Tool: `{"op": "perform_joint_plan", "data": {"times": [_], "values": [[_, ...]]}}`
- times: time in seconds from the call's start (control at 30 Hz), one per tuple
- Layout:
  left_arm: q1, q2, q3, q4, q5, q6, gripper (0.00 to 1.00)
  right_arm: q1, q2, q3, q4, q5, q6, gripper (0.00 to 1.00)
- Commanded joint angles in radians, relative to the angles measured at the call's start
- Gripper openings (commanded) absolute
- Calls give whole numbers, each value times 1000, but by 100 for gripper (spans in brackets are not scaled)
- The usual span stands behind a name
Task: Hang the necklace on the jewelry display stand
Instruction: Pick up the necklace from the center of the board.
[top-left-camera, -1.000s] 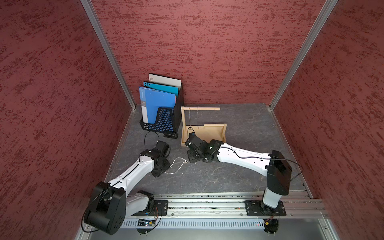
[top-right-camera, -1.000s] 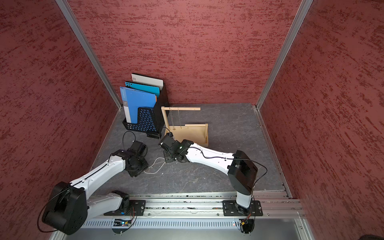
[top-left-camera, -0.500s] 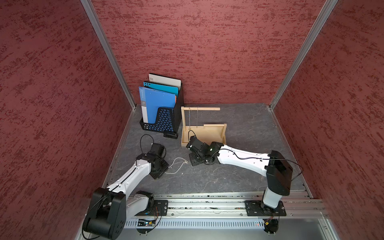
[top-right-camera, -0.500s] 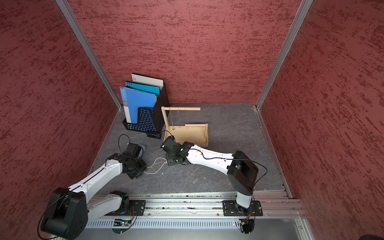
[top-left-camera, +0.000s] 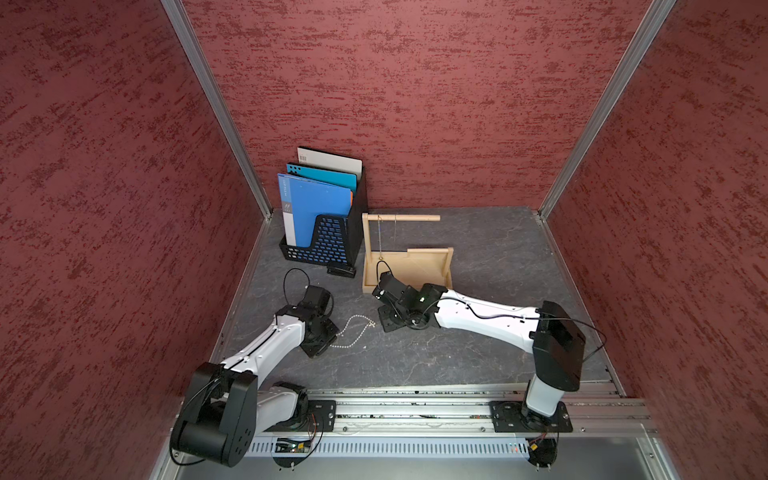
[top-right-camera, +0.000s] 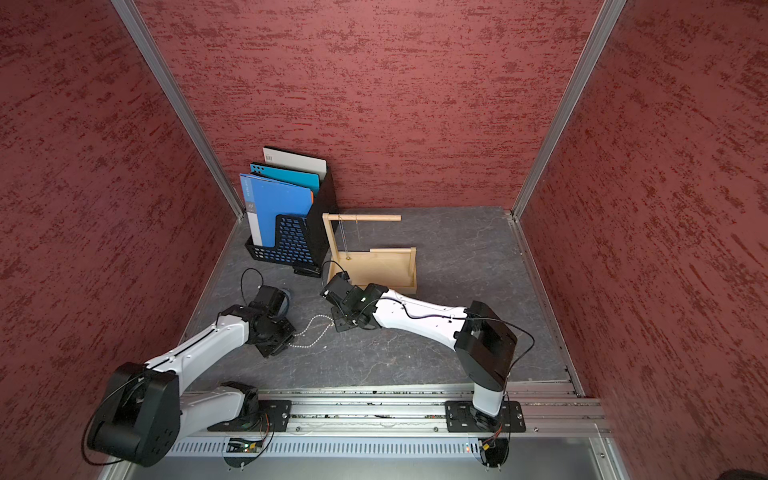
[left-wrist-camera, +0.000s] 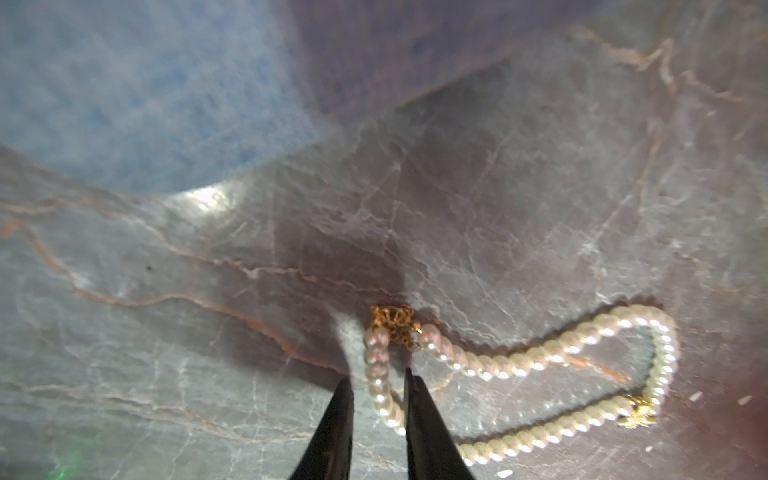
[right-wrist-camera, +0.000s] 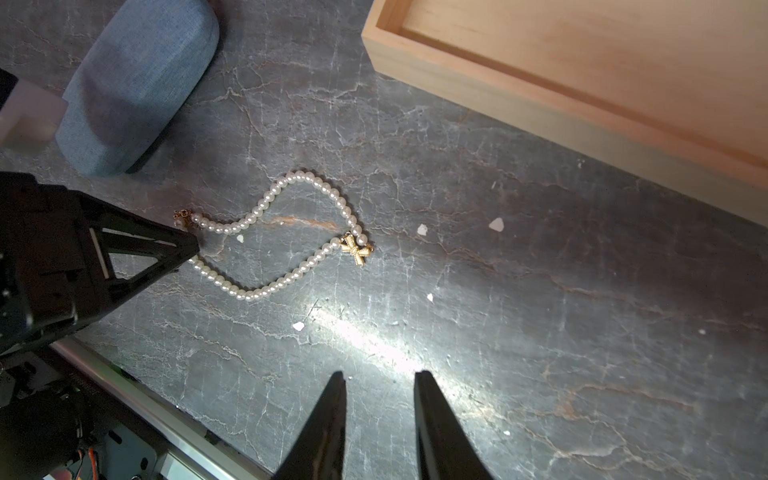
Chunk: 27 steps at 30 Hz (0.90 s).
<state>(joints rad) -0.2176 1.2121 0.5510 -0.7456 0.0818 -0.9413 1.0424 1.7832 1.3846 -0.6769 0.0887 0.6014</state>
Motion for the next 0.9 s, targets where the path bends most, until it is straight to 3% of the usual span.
{"op": "perform_joint_plan", "data": {"times": [0.0, 0.13, 0.33, 0.7, 0.87], "values": [[6, 39, -3, 7, 10, 30, 24, 0, -31, 1, 12, -6, -2, 31], [6, 54, 1, 15, 16, 37, 23, 0, -39, -2, 10, 0, -2, 31], [7, -28, 47, -30, -29, 86, 3, -14, -70, -22, 19, 12, 5, 32], [-14, -122, 209, -91, -61, 330, 0, -77, -171, -95, 99, 7, -6, 34], [-44, -146, 289, -95, -15, 441, 0, -87, -224, -128, 187, -23, -62, 35]]}}
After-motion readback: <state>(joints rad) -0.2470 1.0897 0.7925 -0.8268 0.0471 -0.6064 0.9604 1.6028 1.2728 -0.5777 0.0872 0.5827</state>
